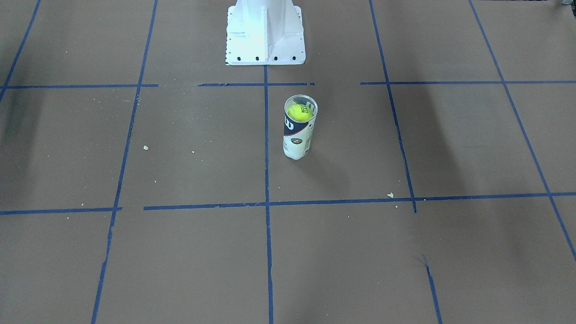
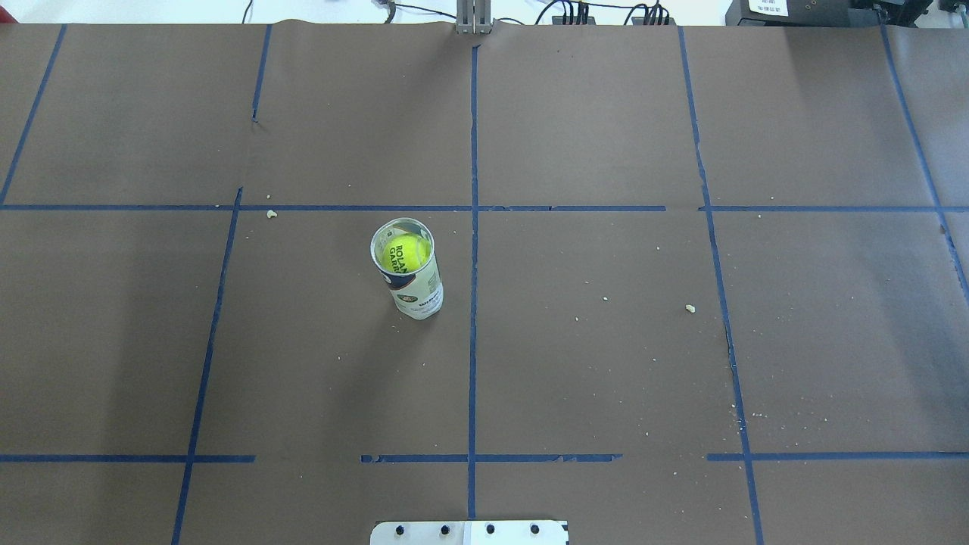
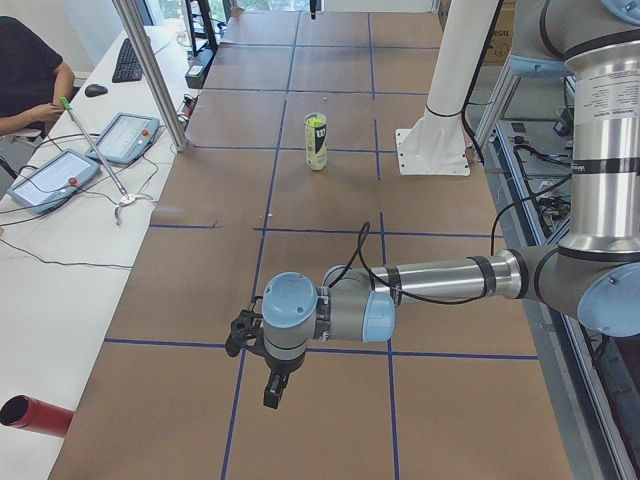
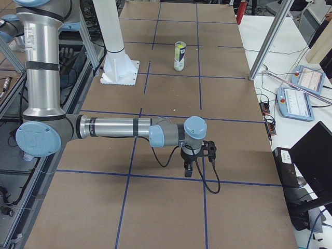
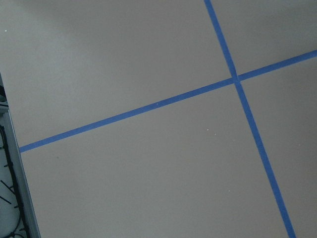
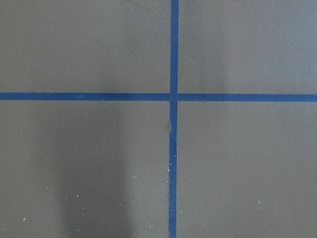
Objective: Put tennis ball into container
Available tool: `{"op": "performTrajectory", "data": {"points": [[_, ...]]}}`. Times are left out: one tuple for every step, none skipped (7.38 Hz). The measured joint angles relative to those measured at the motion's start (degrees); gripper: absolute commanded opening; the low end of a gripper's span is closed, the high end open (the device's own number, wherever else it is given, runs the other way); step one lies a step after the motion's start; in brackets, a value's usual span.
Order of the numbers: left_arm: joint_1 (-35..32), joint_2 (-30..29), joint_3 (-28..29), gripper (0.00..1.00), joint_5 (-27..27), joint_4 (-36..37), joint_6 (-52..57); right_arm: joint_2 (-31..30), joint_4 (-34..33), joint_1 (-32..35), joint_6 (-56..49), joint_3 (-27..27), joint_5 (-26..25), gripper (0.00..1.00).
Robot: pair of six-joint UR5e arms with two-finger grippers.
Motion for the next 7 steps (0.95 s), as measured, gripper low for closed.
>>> {"op": "performTrajectory", "data": {"points": [[0.08, -0.01, -1.52, 1.00, -0.03, -0.01, -4.33, 0.00, 0.00, 0.00, 0.00, 0.00, 0.00, 1.00], [0.23, -0.04, -2.60, 1.00, -0.07, -0.02, -7.13, 0.00, 0.00, -0.02, 0.00, 0.00, 0.00, 1.00], [0.48, -0.10, -3.21, 1.00, -0.09, -0.07, -8.85, 0.00, 0.00, -0.03, 0.00, 0.00, 0.00, 1.00], [0.99, -0.12, -3.62, 1.00, -0.13, -0.10, -10.39, 0.00, 0.00, -0.02, 0.00, 0.00, 0.00, 1.00], [1.55, -0.12, -3.87, 1.00, -0.16, -0.07, -11.28, 0.00, 0.00, -0.02, 0.00, 0.00, 0.00, 1.00], [1.85, -0.09, -3.97, 1.00, -0.31, -0.05, -11.62, 0.00, 0.00, -0.01, 0.00, 0.00, 0.00, 1.00], [2.06, -0.02, -3.99, 1.00, -0.60, 0.00, -11.74, 0.00, 0.00, 0.00, 0.00, 0.00, 0.00, 1.00]]}}
